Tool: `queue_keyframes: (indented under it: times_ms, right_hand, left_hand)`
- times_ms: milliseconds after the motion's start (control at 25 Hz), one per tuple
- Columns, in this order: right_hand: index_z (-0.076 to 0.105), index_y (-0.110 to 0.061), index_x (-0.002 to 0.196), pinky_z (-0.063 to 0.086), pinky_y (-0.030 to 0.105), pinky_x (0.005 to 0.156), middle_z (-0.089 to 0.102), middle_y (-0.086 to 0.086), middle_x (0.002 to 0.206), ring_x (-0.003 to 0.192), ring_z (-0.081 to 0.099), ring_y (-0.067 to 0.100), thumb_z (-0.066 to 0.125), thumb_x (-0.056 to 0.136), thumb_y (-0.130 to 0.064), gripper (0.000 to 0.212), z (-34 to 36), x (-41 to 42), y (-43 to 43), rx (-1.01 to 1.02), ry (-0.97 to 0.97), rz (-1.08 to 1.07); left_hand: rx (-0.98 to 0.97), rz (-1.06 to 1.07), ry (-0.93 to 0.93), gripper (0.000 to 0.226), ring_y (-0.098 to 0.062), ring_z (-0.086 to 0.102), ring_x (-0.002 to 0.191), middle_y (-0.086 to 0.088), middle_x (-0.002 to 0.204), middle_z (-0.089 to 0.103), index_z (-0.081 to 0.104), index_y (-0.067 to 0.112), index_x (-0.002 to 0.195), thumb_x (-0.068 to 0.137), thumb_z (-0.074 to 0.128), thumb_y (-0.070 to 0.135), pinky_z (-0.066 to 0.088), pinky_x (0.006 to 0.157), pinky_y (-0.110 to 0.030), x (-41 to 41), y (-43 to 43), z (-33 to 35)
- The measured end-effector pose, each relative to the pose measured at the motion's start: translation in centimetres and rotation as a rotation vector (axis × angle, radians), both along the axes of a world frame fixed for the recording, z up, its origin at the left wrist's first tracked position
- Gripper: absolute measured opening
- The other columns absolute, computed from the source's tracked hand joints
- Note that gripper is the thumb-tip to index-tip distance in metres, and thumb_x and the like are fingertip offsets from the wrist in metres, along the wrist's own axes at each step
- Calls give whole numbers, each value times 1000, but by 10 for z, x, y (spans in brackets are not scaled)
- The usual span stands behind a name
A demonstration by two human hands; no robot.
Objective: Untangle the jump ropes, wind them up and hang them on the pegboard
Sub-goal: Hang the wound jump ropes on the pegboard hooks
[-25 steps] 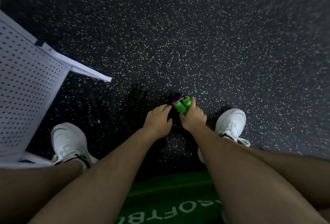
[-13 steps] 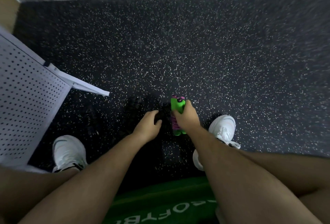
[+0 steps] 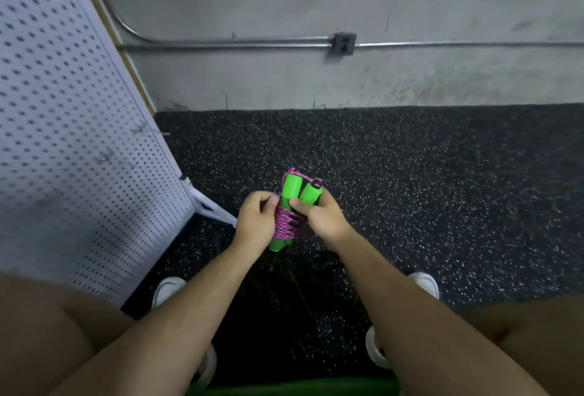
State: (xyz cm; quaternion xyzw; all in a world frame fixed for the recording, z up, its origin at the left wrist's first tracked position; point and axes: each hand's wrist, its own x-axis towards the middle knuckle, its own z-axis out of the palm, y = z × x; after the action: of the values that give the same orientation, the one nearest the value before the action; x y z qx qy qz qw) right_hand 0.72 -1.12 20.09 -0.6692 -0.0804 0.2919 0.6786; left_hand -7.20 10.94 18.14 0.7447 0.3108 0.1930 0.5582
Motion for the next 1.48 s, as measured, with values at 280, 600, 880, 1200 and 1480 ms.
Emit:
queue_keyframes:
  times_ms: [280,600,880,1200,1480]
  right_hand:
    - [31,-24,150,34,30,115,41,-5,145,132,42,13,74,83,-21,80,81,-38,63,-97,-497,-12]
    - [73,-21,114,46,44,98,65,-1,124,119,52,25,57,97,-39,29,194,-37,131,-121,-1388,47]
    - [67,-12,95,46,41,85,67,7,95,96,55,26,56,99,-26,18,295,-37,186,111,-1286,18]
    - [73,-9,89,53,39,78,73,6,88,85,66,24,66,94,-23,16,405,-5,222,308,-1224,12]
    - [73,-16,85,57,34,74,73,-1,81,78,68,15,67,92,-24,12,469,23,254,306,-1170,70]
  left_hand:
    - [279,138,-90,19,-14,58,83,5,85,62,60,12,93,106,47,17,43,74,-20,-26,67,103]
    - [683,21,-126,17,-5,54,74,7,80,59,54,18,91,107,46,18,37,64,-18,-66,122,246]
    - [792,105,-265,6,6,58,82,13,88,62,56,22,100,102,57,16,43,74,-13,-78,135,349]
    - [1006,242,-347,7,-14,64,86,2,91,70,65,11,99,98,59,8,53,84,-35,-57,153,445]
    - [924,441,-358,4,-15,64,85,3,89,67,63,15,98,98,59,13,54,83,-36,-24,169,497]
